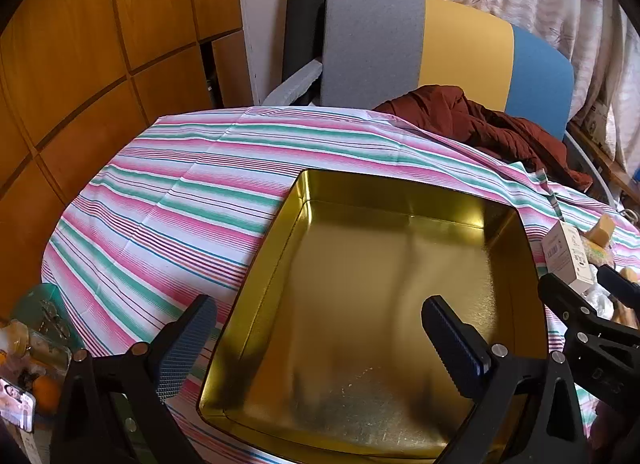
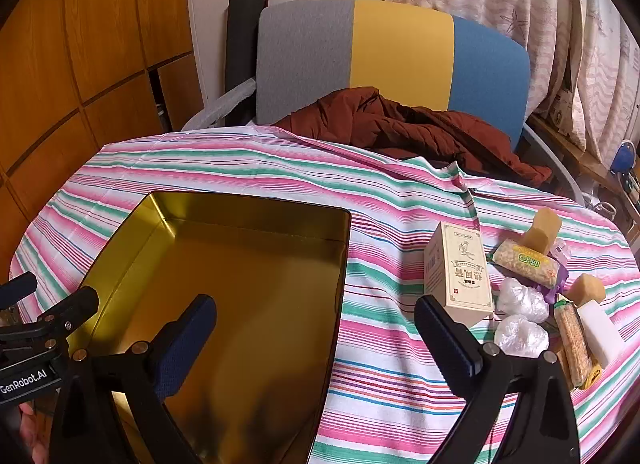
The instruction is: Organize objects
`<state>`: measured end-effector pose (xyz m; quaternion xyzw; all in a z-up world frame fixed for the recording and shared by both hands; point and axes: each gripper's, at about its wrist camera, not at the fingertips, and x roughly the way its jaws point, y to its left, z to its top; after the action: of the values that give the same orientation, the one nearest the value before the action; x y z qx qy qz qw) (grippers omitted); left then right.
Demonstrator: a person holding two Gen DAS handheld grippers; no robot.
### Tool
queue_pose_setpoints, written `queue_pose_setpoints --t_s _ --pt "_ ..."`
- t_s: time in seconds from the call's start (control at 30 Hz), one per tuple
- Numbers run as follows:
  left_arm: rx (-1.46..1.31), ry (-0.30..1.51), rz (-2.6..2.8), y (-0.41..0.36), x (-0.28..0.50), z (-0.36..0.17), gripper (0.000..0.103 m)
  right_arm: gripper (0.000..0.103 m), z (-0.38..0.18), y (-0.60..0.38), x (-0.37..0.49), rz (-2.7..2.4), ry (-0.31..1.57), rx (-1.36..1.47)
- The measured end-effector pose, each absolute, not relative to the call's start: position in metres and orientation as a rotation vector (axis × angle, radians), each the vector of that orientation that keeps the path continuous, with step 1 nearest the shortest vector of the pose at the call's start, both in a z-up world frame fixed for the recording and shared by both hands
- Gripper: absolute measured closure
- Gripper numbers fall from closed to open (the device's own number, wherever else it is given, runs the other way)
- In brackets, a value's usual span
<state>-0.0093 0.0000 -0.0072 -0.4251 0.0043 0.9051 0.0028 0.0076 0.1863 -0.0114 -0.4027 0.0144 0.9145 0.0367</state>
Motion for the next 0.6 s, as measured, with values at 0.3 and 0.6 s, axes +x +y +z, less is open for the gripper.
queue_pose_setpoints --t_s 0.3,0.6 --pt "-1.336 -0.007 2.84 0.0014 -0.0103 -0.0066 0.0 0.002 -0.0095 0.1892 0.008 2.814 0.061 -1.235" --pt "-1.334 0.023 2.848 0.0057 -0.0075 -0.0057 0.0 0.002 -0.0095 0.189 0.0095 2.815 0.05 -1.225"
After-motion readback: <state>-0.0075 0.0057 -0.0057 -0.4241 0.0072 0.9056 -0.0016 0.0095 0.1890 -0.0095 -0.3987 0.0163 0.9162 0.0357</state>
